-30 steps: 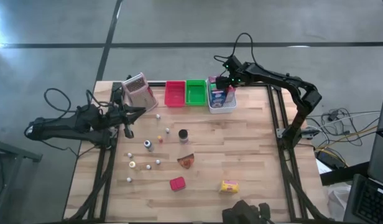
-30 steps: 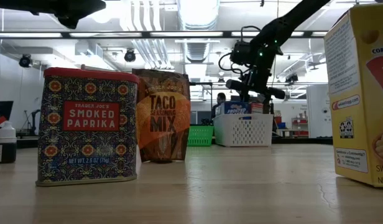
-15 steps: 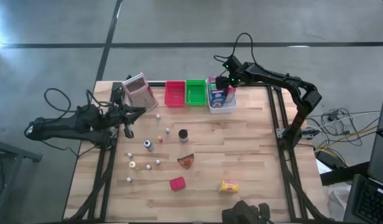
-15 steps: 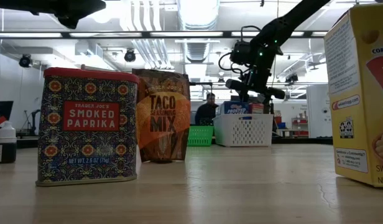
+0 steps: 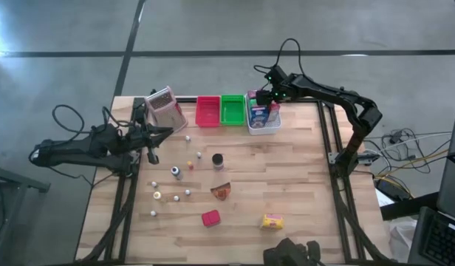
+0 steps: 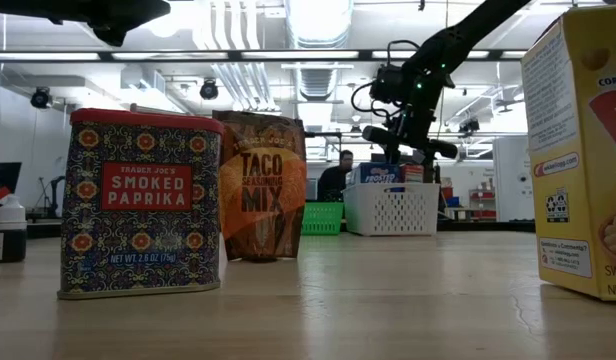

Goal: Pick & Place Kitchen Items
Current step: Put the red cereal box into the white bin, then put the yellow cereal box into the white bin

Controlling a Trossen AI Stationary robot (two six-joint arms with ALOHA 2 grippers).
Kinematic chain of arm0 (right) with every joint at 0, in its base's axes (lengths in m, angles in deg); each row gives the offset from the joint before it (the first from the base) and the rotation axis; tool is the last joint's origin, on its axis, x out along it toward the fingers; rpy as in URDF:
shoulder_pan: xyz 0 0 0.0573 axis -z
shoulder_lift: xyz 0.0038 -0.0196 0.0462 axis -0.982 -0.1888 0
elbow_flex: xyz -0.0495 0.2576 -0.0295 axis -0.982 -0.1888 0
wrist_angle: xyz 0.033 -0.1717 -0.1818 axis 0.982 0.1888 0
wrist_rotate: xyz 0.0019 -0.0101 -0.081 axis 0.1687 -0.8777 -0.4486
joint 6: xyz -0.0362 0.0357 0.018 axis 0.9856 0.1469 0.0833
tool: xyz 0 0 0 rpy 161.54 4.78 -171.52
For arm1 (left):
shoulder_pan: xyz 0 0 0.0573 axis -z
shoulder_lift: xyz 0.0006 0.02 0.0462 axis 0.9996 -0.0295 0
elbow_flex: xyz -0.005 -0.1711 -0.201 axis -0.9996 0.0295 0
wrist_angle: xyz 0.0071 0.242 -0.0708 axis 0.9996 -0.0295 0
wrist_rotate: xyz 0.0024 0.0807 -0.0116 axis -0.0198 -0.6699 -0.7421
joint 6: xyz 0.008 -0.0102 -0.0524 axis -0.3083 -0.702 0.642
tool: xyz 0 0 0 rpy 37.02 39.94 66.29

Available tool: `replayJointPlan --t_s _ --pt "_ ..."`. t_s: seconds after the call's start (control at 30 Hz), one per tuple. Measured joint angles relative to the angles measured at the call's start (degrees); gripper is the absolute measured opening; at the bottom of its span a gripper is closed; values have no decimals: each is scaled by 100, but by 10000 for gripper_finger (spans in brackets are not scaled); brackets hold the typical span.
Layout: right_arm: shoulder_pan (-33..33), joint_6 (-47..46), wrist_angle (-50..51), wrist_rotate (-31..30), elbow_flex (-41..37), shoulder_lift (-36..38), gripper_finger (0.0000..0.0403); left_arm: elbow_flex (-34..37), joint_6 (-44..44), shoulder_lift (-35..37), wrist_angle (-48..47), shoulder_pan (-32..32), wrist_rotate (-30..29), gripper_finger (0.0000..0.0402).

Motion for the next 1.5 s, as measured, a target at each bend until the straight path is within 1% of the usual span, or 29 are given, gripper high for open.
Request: replayJointPlan --t_s 0.2,0.37,0.73,1.07,1.27,1.5 --pt "-12 4 3 6 -2 2 217 0 0 -1 -1 0 0 39" --pt "-10 10 2 2 -4 7 227 -2 1 1 1 -1 0 39" --pt "-12 36 22 2 -1 71 217 0 -1 1 -1 -1 0 39" --pt "-47 96 55 2 24 220 232 0 -2 -1 1 1 0 39" --pt "-47 162 52 0 26 421 219 0 1 1 -1 -1 0 39" --pt "-144 369 103 1 26 925 202 -1 -1 0 -1 1 0 39"
